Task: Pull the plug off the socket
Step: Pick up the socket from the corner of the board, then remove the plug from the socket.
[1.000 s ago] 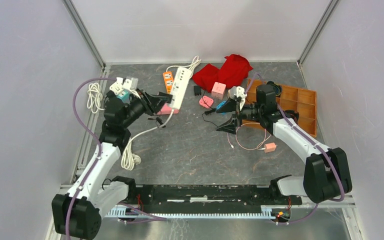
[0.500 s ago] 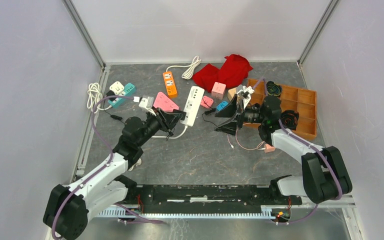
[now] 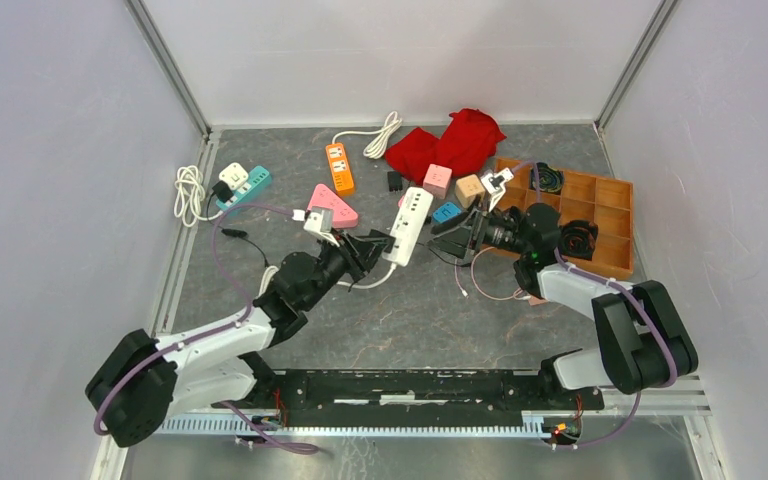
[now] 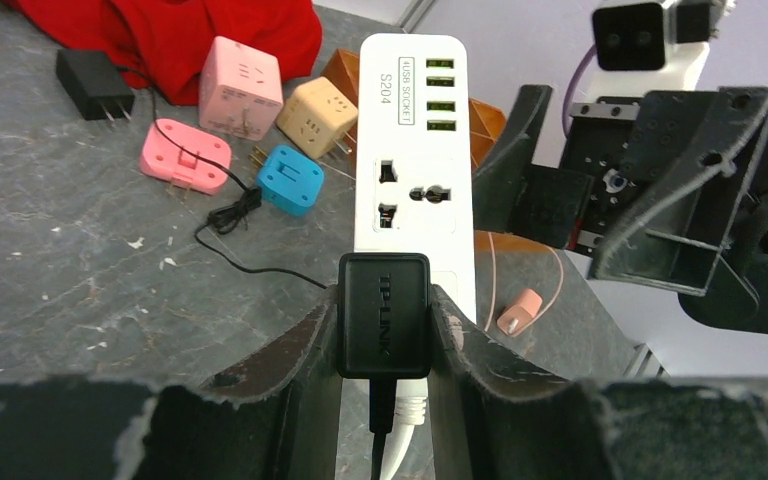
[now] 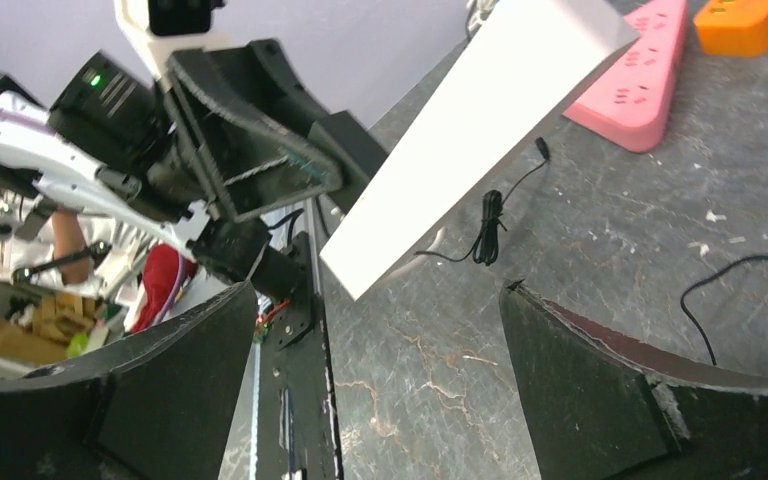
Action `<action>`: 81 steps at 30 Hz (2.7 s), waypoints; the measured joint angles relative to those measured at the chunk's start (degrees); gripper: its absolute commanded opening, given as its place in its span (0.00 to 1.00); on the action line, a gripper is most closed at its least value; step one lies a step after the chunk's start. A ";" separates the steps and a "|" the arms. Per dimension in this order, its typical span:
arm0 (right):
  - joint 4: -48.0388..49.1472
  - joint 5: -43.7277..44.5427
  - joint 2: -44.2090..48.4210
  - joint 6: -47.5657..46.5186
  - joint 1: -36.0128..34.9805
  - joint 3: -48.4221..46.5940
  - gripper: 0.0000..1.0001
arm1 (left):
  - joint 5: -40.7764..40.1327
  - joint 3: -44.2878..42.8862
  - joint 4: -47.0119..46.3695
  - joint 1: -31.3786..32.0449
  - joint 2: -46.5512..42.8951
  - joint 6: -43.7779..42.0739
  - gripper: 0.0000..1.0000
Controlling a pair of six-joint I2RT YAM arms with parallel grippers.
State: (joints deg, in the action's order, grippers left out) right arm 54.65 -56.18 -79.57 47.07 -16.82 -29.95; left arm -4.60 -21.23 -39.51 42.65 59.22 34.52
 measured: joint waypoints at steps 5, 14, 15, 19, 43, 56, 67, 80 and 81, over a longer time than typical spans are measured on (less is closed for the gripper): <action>-1.01 4.63 0.00 1.73 -1.57 1.20 0.98 | -4.22 0.00 -2.95 4.61 3.10 -0.04 0.02; -2.03 8.17 -2.43 4.11 -4.13 1.79 0.91 | -10.84 -0.07 -6.56 11.47 8.44 -0.76 0.02; -2.16 8.61 -2.75 4.26 -4.13 1.97 0.84 | -11.82 -0.24 -6.86 12.33 9.14 -1.11 0.02; -3.50 10.23 -3.85 4.81 -4.13 2.49 0.59 | -14.97 -1.55 -7.37 15.41 11.30 -2.78 0.02; -13.42 14.99 3.61 -1.33 -3.82 3.15 0.00 | -26.71 -3.54 -10.75 24.00 15.32 -10.23 0.02; -15.02 14.14 4.02 -3.41 -5.09 3.15 0.00 | -25.70 0.39 -12.63 24.28 12.68 -6.73 0.02; -16.48 14.49 5.01 -4.31 -5.27 3.15 0.00 | -24.83 0.13 -10.14 24.28 11.21 -5.99 0.02; -22.43 25.31 5.55 -14.03 -1.62 2.97 0.00 | -28.37 -7.50 3.04 24.24 2.91 -4.76 0.02; -23.02 26.40 5.40 -14.67 -1.20 2.97 0.00 | -28.74 -8.46 2.95 24.24 1.46 -5.05 0.02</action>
State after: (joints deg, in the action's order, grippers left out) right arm 31.64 -29.78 -74.17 32.40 -18.02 -26.98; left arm -33.34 -29.69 -36.56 66.89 60.69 29.47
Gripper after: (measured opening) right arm 0.414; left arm 0.388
